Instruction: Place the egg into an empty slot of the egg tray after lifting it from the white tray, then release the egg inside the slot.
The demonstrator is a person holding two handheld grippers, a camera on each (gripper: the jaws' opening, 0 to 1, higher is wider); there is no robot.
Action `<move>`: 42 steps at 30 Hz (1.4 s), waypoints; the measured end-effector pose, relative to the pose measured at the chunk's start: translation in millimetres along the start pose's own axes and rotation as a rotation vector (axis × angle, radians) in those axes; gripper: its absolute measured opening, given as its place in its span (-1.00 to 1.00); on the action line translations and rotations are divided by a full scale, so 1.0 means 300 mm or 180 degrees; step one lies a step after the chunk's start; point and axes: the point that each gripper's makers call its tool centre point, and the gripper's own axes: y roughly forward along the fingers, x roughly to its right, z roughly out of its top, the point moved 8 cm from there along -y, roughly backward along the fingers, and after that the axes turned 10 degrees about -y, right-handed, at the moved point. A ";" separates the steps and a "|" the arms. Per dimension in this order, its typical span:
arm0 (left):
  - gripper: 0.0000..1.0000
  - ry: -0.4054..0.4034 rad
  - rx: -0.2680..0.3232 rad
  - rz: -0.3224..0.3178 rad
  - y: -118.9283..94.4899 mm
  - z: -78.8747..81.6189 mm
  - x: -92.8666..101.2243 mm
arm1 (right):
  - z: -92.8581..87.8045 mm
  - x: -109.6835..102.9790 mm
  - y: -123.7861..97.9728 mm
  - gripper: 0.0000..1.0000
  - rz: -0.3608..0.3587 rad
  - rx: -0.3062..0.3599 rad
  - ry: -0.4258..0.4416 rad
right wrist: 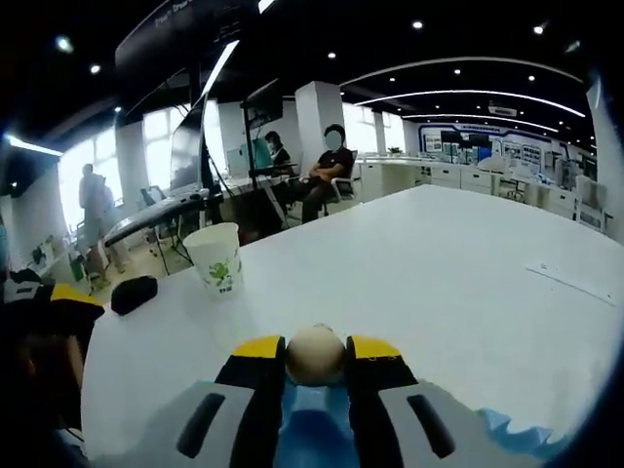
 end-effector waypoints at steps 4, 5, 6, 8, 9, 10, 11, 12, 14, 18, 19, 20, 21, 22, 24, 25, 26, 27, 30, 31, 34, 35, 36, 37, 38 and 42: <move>0.91 -0.0021 0.0014 0.0018 -0.002 0.004 -0.006 | 0.002 0.005 0.001 -0.49 -0.0018 0.0021 0.0002; 0.92 -0.0039 0.0022 0.0029 -0.003 0.006 -0.008 | 0.000 0.002 0.000 -0.49 -0.0009 0.0026 -0.0040; 0.92 -0.0049 0.0032 0.0039 -0.005 0.007 -0.009 | 0.003 0.006 0.010 -0.48 -0.0016 0.0034 -0.0089; 0.92 -0.0040 0.0035 0.0043 -0.008 0.010 -0.010 | 0.003 0.014 0.015 -0.48 -0.0027 0.0051 -0.0082; 0.92 -0.0037 0.0033 0.0051 -0.009 0.011 -0.011 | 0.003 0.015 0.015 -0.48 -0.0031 0.0055 -0.0069; 0.92 -0.0032 0.0035 0.0059 -0.010 0.012 -0.012 | 0.007 0.019 0.019 -0.48 -0.0032 0.0055 -0.0063; 0.92 -0.0023 0.0039 0.0067 -0.011 0.014 -0.014 | 0.009 0.020 0.020 -0.48 -0.0034 0.0051 -0.0075; 0.91 -0.0023 0.0043 0.0073 -0.011 0.015 -0.015 | 0.010 0.021 0.020 -0.48 -0.0036 0.0049 -0.0081; 0.91 -0.0030 0.0046 0.0080 -0.011 0.016 -0.018 | 0.011 0.020 0.020 -0.48 -0.0027 0.0045 -0.0118; 0.91 -0.0039 0.0022 0.0107 -0.012 0.015 -0.027 | 0.015 0.022 0.023 -0.47 -0.0028 0.0034 -0.0169; 0.91 -0.0041 0.0023 0.0111 -0.013 0.017 -0.028 | 0.015 0.019 0.022 -0.47 -0.0027 0.0026 -0.0206; 0.91 -0.0043 0.0028 0.0117 -0.013 0.018 -0.029 | 0.019 0.020 0.026 -0.47 -0.0008 0.0024 -0.0243; 0.91 -0.0045 0.0040 0.0124 -0.013 0.020 -0.030 | 0.021 0.017 0.028 -0.46 0.0003 0.0015 -0.0280; 0.91 -0.0046 0.0042 0.0128 -0.014 0.021 -0.030 | 0.023 0.018 0.030 -0.45 -0.0010 0.0011 -0.0287; 0.91 -0.0045 0.0064 0.0133 -0.012 0.024 -0.030 | 0.029 0.020 0.022 -0.44 -0.0054 0.0074 -0.0321; 0.91 -0.0049 0.0065 0.0133 -0.011 0.025 -0.030 | 0.036 0.023 0.014 -0.44 -0.0076 0.0138 -0.0315; 0.91 -0.0050 0.0063 0.0130 -0.010 0.025 -0.030 | 0.042 0.024 0.010 -0.43 -0.0085 0.0208 -0.0305; 0.91 -0.0045 0.0062 0.0128 -0.008 0.025 -0.030 | 0.048 0.026 0.004 -0.42 -0.0091 0.0262 -0.0283; 0.91 -0.0040 0.0063 0.0126 -0.005 0.026 -0.028 | 0.062 0.030 -0.014 -0.35 -0.0098 0.0337 -0.0247; 0.91 -0.0040 0.0066 0.0128 -0.005 0.027 -0.028 | 0.067 0.029 -0.015 -0.33 -0.0099 0.0343 -0.0254; 0.91 -0.0041 0.0092 0.0126 -0.003 0.031 -0.025 | 0.077 0.028 -0.016 -0.25 -0.0091 0.0339 -0.0273; 0.91 -0.0042 0.0098 0.0122 -0.003 0.031 -0.024 | 0.078 0.028 -0.019 -0.21 -0.0083 0.0343 -0.0274; 0.91 -0.0041 0.0109 0.0116 -0.001 0.033 -0.022 | 0.078 0.029 -0.025 -0.17 -0.0075 0.0340 -0.0273; 0.91 -0.0040 0.0115 0.0114 -0.001 0.033 -0.021 | 0.079 0.029 -0.030 -0.14 -0.0083 0.0348 -0.0276; 0.91 -0.0040 0.0118 0.0111 0.000 0.033 -0.020 | 0.078 0.029 -0.036 -0.09 -0.0093 0.0356 -0.0286; 0.92 -0.0029 0.0121 0.0103 -0.002 0.031 -0.013 | 0.089 0.031 -0.070 -0.01 -0.0104 0.0400 -0.0288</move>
